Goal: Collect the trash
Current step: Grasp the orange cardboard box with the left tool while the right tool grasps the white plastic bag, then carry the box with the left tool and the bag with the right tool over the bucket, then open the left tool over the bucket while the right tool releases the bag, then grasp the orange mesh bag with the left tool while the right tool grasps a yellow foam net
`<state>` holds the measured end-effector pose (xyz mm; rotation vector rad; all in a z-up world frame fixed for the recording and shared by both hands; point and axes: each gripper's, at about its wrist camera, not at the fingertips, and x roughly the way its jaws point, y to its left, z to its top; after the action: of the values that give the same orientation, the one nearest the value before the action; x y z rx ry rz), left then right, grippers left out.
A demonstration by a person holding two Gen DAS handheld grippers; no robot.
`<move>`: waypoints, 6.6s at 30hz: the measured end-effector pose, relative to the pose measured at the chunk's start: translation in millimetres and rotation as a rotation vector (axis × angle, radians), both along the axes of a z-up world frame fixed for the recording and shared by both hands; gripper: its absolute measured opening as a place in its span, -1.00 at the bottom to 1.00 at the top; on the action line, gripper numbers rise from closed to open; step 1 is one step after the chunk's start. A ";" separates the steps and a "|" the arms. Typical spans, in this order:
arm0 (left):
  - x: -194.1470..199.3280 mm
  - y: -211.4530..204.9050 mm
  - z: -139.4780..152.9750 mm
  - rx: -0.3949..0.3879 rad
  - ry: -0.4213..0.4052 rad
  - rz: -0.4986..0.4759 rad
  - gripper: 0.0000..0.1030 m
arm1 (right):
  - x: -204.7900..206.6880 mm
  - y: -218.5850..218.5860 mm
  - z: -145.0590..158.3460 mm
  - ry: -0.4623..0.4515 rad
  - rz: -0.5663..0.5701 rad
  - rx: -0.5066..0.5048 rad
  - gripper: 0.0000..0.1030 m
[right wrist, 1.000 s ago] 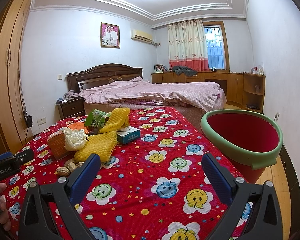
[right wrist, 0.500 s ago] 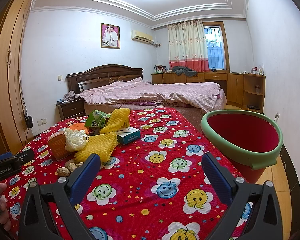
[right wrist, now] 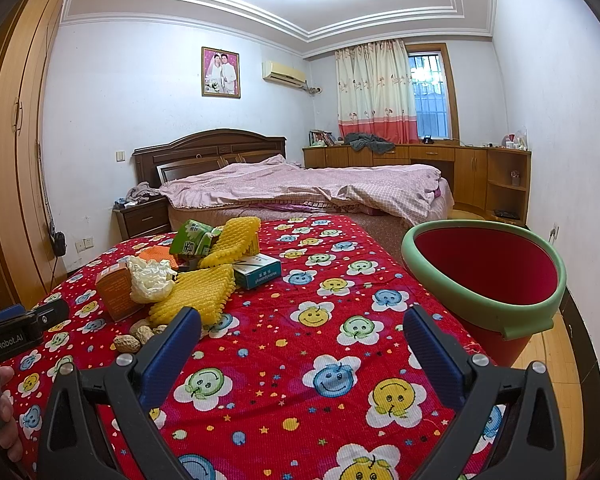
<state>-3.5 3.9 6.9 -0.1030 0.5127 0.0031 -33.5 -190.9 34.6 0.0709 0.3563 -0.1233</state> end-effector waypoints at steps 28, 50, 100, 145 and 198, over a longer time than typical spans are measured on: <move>100.9 -27.0 10.8 0.121 0.210 -0.299 0.68 | 45.6 -20.9 39.6 0.237 0.092 0.176 1.00; 123.5 5.3 1.8 -0.061 0.317 -0.303 0.06 | 112.9 -12.3 31.1 0.392 0.050 0.226 1.00; 26.9 53.6 71.3 -0.110 0.162 -0.175 0.07 | 87.9 84.5 61.8 0.396 0.308 0.301 -0.71; 103.6 -314.6 56.7 0.040 0.317 -0.792 0.07 | 32.2 -242.0 36.9 0.246 -0.286 0.488 -0.70; 121.9 -80.8 64.5 -0.085 0.272 -0.296 0.30 | 53.7 -122.6 50.5 0.292 -0.110 0.442 -0.06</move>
<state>118.4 -76.9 71.4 -0.1098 0.7964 -0.2977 20.1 -313.5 85.1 0.5138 0.6672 -0.1630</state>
